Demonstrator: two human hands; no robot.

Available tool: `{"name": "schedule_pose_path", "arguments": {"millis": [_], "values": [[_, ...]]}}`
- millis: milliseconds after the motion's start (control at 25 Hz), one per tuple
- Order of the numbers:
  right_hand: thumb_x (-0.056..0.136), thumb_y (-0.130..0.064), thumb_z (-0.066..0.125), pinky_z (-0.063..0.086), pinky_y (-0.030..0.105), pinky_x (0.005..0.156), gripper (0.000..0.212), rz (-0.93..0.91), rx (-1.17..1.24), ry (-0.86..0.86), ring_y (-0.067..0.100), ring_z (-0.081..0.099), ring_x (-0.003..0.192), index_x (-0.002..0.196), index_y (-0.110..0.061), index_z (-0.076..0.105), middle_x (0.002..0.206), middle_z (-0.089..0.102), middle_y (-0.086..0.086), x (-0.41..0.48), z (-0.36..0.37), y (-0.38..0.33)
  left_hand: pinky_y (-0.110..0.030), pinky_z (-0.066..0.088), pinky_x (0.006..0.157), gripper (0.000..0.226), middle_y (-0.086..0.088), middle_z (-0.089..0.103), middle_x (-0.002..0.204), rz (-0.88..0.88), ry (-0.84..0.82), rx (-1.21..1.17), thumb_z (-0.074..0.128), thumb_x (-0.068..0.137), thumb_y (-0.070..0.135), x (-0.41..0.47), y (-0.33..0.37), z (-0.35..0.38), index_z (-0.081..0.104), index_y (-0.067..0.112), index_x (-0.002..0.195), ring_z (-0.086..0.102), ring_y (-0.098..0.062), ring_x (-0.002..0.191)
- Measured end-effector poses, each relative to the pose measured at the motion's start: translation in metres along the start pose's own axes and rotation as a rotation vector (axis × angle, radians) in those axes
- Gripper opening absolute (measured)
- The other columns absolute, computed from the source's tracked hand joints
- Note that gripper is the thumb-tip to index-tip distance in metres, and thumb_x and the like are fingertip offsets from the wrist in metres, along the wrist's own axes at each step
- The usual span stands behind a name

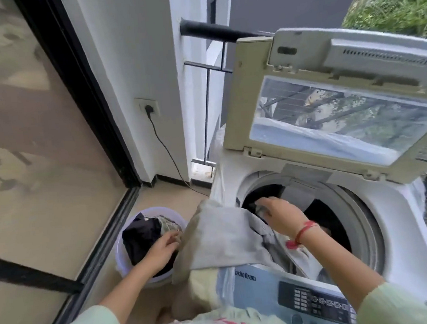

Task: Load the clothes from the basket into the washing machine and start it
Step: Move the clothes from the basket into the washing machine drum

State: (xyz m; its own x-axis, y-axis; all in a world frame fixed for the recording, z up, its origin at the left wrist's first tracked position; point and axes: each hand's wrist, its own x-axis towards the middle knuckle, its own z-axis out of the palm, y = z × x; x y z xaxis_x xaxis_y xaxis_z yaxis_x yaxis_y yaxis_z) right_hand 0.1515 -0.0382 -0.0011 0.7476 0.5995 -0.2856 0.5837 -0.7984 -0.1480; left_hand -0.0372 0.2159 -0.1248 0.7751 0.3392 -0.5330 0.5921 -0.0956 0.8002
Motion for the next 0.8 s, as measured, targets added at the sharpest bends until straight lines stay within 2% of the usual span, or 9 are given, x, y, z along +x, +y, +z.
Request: {"name": "schedule_pose_path", "arguments": {"millis": [40, 80, 200, 320, 400, 520, 600, 680, 800], "values": [[0.092, -0.04, 0.046, 0.045, 0.038, 0.094, 0.045, -0.119, 0.137, 0.205, 0.027, 0.054, 0.113, 0.132, -0.02, 0.048, 0.126, 0.057, 0.006, 0.007, -0.014, -0.03, -0.028, 0.037, 0.101, 0.039, -0.003, 0.051, 0.129, -0.01, -0.011, 0.088, 0.054, 0.092, 0.007, 0.001, -0.005, -0.004, 0.047, 0.025, 0.125, 0.043, -0.021, 0.13], [0.087, -0.055, 0.046, 0.039, 0.042, 0.103, 0.059, -0.22, 0.209, 0.25, 0.026, 0.048, 0.123, 0.135, -0.022, 0.045, 0.136, 0.05, 0.005, 0.011, -0.017, -0.059, -0.027, 0.038, 0.099, 0.048, -0.003, 0.048, 0.131, -0.014, -0.039, 0.173, 0.058, 0.089, 0.005, 0.002, -0.01, -0.009, 0.043, 0.023, 0.132, 0.041, -0.02, 0.13], [0.073, -0.076, 0.047, 0.003, 0.06, 0.113, 0.092, -0.294, -0.229, -0.207, 0.028, 0.015, 0.143, 0.145, -0.022, 0.027, 0.154, 0.023, 0.007, 0.019, 0.005, -0.153, -0.022, 0.038, 0.093, 0.069, -0.002, 0.041, 0.131, -0.031, -0.114, 0.438, 0.069, 0.082, 0.014, 0.0, -0.013, -0.023, 0.034, 0.017, 0.141, 0.043, -0.021, 0.126], [0.087, -0.048, 0.049, 0.006, 0.065, 0.11, 0.055, -0.248, -0.702, -0.387, 0.031, 0.028, 0.137, 0.134, -0.019, 0.045, 0.138, 0.048, 0.009, 0.029, 0.021, -0.196, -0.029, 0.041, 0.097, 0.079, -0.01, 0.037, 0.14, -0.096, -0.178, 0.584, 0.072, 0.08, 0.026, 0.002, -0.019, -0.035, 0.028, 0.018, 0.144, 0.045, -0.026, 0.124], [0.09, -0.026, 0.049, 0.018, 0.056, 0.109, 0.03, -0.347, -0.602, -0.269, 0.028, 0.045, 0.123, 0.119, -0.023, 0.057, 0.119, 0.06, 0.005, 0.032, 0.019, -0.192, -0.029, 0.039, 0.097, 0.073, -0.009, 0.038, 0.14, -0.105, -0.128, 0.509, 0.063, 0.085, 0.046, -0.003, -0.016, -0.034, 0.031, 0.017, 0.143, 0.045, -0.026, 0.124], [0.088, -0.011, 0.046, 0.032, 0.049, 0.101, 0.04, -0.447, -0.142, 0.102, 0.026, 0.05, 0.102, 0.117, -0.034, 0.061, 0.099, 0.059, 0.001, 0.01, 0.002, -0.142, -0.029, 0.032, 0.104, 0.084, -0.005, 0.036, 0.142, 0.049, 0.083, 0.111, 0.039, 0.077, 0.076, -0.022, 0.017, -0.015, 0.035, 0.022, 0.141, 0.038, -0.018, 0.129], [0.085, -0.008, 0.042, 0.038, 0.031, 0.08, 0.045, -0.447, 0.192, 0.299, 0.021, 0.045, 0.082, 0.114, -0.035, 0.064, 0.082, 0.049, -0.003, -0.024, -0.025, -0.083, -0.024, 0.024, 0.105, 0.087, 0.005, 0.028, 0.143, 0.304, 0.169, 0.055, 0.04, 0.075, 0.079, -0.036, 0.054, 0.004, 0.031, 0.027, 0.143, 0.027, -0.005, 0.132], [0.077, 0.002, 0.042, 0.035, 0.022, 0.073, 0.053, -0.381, 0.42, 0.519, 0.018, 0.042, 0.079, 0.109, -0.031, 0.068, 0.079, 0.045, -0.004, -0.063, -0.053, -0.012, -0.028, 0.02, 0.108, 0.076, 0.01, 0.024, 0.144, 0.561, 0.267, 0.333, 0.048, 0.073, 0.073, -0.05, 0.098, 0.032, 0.037, 0.034, 0.137, 0.021, 0.0, 0.131], [0.072, 0.01, 0.046, 0.042, 0.03, 0.077, 0.05, -0.1, 0.34, 0.76, 0.022, 0.052, 0.084, 0.104, -0.018, 0.072, 0.087, 0.054, 0.002, -0.1, -0.053, 0.076, -0.042, -0.001, 0.115, 0.055, 0.004, 0.012, 0.152, 0.747, 0.31, 0.796, 0.048, 0.085, 0.056, -0.045, 0.157, 0.092, 0.033, 0.037, 0.134, 0.008, -0.013, 0.141]]}}
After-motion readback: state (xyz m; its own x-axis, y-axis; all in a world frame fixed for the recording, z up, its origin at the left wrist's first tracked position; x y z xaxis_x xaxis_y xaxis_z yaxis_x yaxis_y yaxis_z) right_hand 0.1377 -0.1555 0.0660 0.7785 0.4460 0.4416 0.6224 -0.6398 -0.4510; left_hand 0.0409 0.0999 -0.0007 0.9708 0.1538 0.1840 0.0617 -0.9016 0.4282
